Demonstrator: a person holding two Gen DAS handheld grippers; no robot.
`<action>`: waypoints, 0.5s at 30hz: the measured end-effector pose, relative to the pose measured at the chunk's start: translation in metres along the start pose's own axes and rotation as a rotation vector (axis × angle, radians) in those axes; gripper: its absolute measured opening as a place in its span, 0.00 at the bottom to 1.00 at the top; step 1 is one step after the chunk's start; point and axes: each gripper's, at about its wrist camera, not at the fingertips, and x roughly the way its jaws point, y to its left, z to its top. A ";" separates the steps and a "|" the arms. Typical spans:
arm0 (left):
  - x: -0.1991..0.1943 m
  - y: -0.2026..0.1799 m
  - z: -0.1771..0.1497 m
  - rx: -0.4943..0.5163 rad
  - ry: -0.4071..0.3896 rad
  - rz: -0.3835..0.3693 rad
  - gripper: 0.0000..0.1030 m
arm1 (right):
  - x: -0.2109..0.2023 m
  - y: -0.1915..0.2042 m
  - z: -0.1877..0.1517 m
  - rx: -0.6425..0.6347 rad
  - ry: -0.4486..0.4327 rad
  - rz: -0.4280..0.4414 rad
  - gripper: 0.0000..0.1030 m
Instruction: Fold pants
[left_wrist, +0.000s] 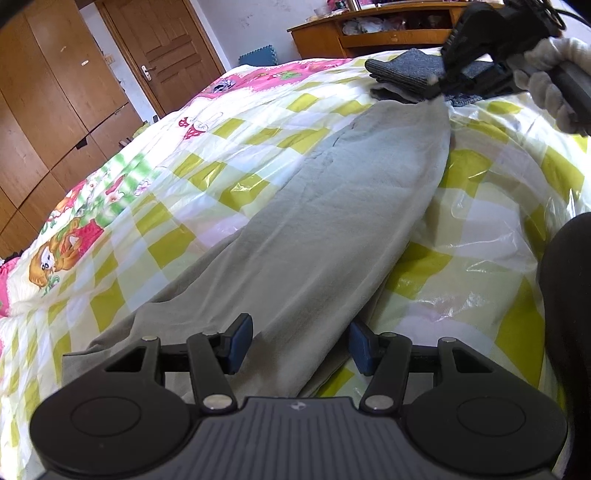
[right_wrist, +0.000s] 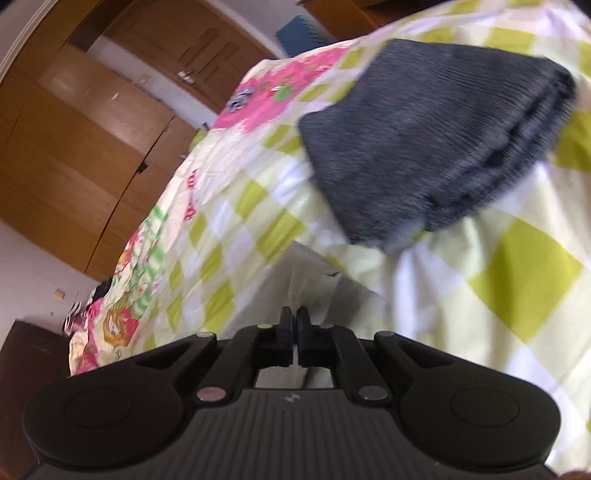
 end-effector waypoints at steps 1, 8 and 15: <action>0.001 0.001 0.000 -0.001 0.000 0.001 0.66 | 0.000 0.007 0.003 -0.016 -0.005 0.011 0.03; -0.009 0.005 -0.001 -0.013 -0.017 0.011 0.67 | -0.034 0.043 0.027 -0.052 -0.123 0.193 0.03; -0.006 -0.008 -0.007 0.025 -0.009 0.003 0.67 | 0.003 -0.024 -0.004 0.048 0.040 -0.050 0.07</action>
